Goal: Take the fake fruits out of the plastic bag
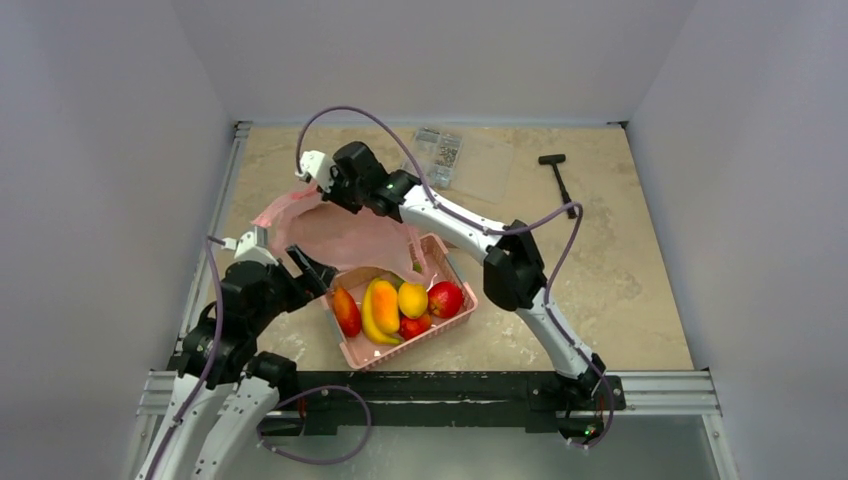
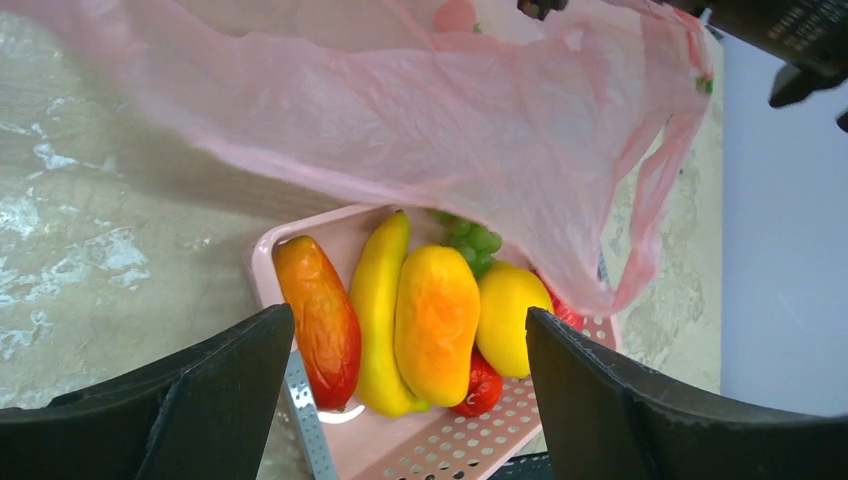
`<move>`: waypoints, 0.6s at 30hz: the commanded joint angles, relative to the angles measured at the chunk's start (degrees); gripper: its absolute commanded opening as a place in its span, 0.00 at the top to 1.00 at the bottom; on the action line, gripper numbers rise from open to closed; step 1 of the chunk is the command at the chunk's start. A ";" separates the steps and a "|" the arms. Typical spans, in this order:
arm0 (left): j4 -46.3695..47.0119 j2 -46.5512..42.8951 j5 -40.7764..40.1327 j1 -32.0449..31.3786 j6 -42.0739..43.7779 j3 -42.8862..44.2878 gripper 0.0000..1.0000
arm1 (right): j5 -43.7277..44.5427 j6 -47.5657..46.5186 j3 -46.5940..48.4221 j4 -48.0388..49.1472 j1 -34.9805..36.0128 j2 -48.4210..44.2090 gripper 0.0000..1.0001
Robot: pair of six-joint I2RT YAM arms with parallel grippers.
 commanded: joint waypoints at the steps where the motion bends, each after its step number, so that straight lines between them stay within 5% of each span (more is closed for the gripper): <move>1: 7.44 3.90 1.32 0.27 -2.07 3.49 0.15 | -6.57 9.91 -4.86 11.55 0.45 -12.80 1.00; 7: 16.73 12.67 4.73 0.31 -3.86 4.43 0.18 | -9.29 11.70 -4.58 12.28 0.40 -14.81 1.00; 18: 27.89 31.89 -3.49 0.29 -2.76 5.87 0.32 | -11.54 10.44 -8.71 12.85 0.40 -15.96 1.00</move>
